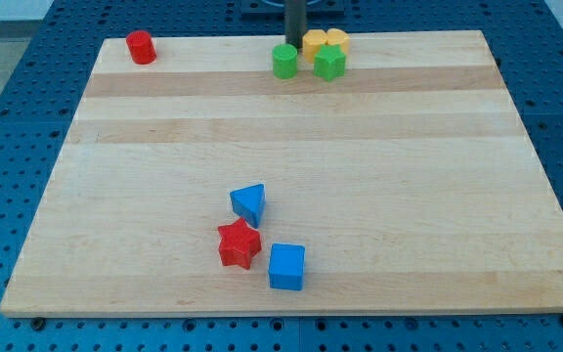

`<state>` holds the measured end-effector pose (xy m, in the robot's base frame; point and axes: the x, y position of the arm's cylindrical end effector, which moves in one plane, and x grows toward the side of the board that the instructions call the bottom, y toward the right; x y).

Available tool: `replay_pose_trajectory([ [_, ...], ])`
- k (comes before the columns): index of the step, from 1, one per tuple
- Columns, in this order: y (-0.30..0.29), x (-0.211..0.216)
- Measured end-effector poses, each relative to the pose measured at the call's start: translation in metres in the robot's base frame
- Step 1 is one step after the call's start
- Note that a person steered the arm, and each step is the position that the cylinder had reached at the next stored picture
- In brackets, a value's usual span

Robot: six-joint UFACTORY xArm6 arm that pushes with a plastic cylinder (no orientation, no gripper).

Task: Move the arm towards left to the green circle

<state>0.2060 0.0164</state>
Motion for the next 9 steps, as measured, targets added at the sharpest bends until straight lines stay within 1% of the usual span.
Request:
replay_pose_trajectory([
  [2,0.054,0.0],
  [3,0.061,0.001],
  [4,0.046,0.001],
  [6,-0.011,0.002],
  [7,-0.036,0.009],
  [9,-0.061,0.038],
])
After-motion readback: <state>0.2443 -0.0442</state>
